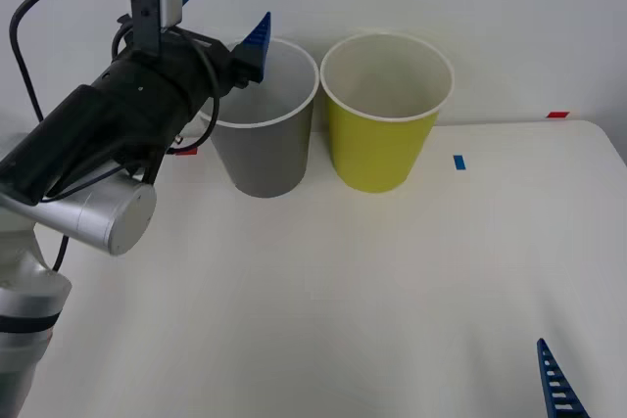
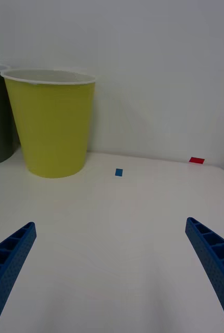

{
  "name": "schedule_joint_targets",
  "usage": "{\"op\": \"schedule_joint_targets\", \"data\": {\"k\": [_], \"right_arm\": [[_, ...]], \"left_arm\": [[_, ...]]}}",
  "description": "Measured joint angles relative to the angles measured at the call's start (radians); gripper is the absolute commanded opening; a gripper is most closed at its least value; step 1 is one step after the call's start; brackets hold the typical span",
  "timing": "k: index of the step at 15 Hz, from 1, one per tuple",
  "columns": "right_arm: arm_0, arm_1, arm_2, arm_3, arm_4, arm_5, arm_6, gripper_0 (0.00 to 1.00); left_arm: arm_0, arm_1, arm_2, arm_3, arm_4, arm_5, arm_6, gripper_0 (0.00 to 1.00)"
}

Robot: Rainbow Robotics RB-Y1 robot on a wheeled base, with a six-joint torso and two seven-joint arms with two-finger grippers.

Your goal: Put cans in the gray bin and PET bottles in the light green bin.

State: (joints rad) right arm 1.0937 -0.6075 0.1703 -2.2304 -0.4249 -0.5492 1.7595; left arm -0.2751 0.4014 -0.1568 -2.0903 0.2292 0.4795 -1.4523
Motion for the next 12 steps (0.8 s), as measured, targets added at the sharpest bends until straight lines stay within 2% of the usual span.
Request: {"op": "schedule_joint_targets", "data": {"k": [3,5,9,12], "right_arm": [[0.0,0.0,0.0,0.0,0.0,0.0,0.0,1.0],[0.0,0.0,0.0,0.0,0.0,0.0,0.0,1.0],[0.0,0.0,0.0,0.0,0.0,0.0,0.0,1.0],[0.0,0.0,0.0,0.0,0.0,0.0,0.0,1.0]], "left_arm": [[0.198,0.055,0.028,-0.123,0.003,-0.013,0.002,1.0],[0.331,0.077,0.04,-0.17,0.004,-0.07,0.002,1.0],[0.604,0.11,0.05,-0.192,0.003,-0.298,0.001,1.0],[0.738,0.105,0.051,-0.194,0.002,-0.416,0.0,1.0]]}}
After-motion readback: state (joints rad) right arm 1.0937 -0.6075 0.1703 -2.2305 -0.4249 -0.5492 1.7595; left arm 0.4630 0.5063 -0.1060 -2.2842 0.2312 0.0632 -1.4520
